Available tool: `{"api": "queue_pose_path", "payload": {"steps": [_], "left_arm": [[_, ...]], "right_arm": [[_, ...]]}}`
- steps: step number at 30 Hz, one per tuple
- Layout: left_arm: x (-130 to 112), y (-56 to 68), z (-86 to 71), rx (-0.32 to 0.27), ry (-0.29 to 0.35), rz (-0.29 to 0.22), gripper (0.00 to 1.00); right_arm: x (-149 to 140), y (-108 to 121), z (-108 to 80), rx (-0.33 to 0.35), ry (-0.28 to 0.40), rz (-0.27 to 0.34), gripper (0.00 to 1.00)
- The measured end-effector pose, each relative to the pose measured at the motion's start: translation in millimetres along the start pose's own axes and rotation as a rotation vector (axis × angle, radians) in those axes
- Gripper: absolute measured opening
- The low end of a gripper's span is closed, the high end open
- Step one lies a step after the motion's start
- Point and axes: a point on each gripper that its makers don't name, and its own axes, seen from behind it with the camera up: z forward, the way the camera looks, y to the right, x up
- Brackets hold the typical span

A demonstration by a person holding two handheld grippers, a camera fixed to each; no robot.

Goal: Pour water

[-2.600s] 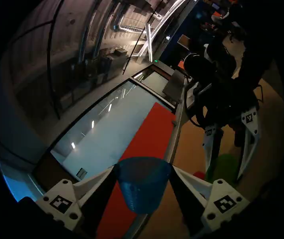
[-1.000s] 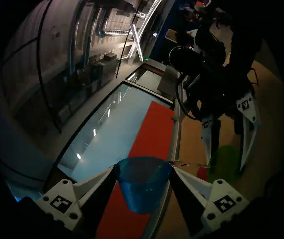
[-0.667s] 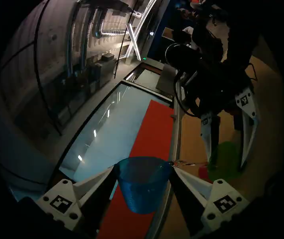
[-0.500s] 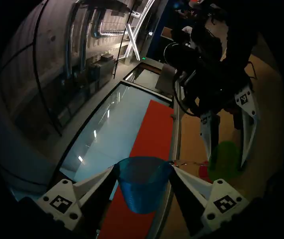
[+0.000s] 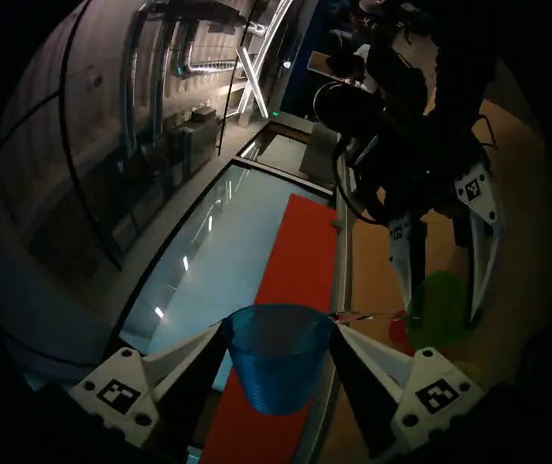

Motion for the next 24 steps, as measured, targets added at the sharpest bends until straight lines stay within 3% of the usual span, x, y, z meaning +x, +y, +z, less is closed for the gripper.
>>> {"api": "queue_pose_path", "payload": {"steps": [24], "left_arm": [[4.9,-3.6,-1.2,0.004,-0.001,0.053,0.88]], "right_arm": [[0.2,4.1,-1.3,-0.007,0.006,-0.003,0.9]]}}
